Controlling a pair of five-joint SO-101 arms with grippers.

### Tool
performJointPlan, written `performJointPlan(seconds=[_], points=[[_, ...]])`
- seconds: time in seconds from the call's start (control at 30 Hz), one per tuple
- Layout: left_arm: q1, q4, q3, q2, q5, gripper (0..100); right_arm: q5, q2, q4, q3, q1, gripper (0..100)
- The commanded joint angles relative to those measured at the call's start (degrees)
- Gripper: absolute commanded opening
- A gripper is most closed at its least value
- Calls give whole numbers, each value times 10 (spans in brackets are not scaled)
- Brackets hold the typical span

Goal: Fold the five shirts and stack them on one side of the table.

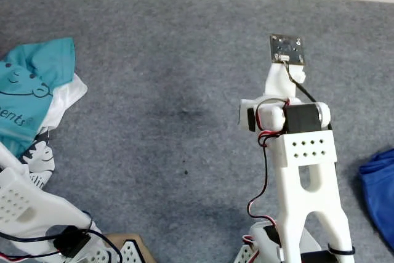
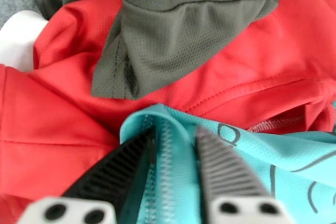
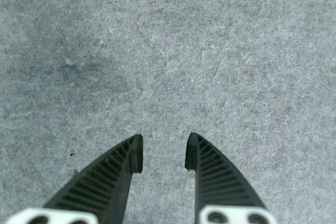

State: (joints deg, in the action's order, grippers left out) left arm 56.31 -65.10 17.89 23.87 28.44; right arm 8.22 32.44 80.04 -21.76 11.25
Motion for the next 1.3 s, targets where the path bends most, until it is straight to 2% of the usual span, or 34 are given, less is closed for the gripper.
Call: performJointPlan(seconds=[0.0, 0.17, 0.37, 0.47, 0.63, 0.73, 0.83, 0.97, 1.1, 1.2, 1.27], points=[[-25, 6, 6, -11, 4, 24, -6, 16, -8, -12, 5, 146], [-104, -1, 7, -29, 4, 8, -5, 18, -40, -48, 5, 146], [-261, -63, 7, -151, 4, 8, -3, 17, -65, -78, 3, 146], [-363, -69, 7, -229, 4, 8, 0, 17, -79, -95, 2, 146], [-559, -69, 3, -327, -2, 8, 69, 22, -116, -136, -22, 146], [-677, -109, 7, -352, -64, 7, 87, 22, -130, -143, -54, 146], [-776, -185, 3, -367, -123, 7, 102, 22, -136, -144, -80, 146], [-800, -282, -8, -371, -151, 7, 104, 22, -138, -145, -92, 146], [-777, -293, -73, -385, -158, 8, 104, 22, -145, -145, -92, 146], [-778, -288, -125, -420, -229, 7, 104, 22, -155, -145, -92, 146], [-807, -293, -159, -458, -290, 7, 104, 22, -158, -145, -92, 146]])
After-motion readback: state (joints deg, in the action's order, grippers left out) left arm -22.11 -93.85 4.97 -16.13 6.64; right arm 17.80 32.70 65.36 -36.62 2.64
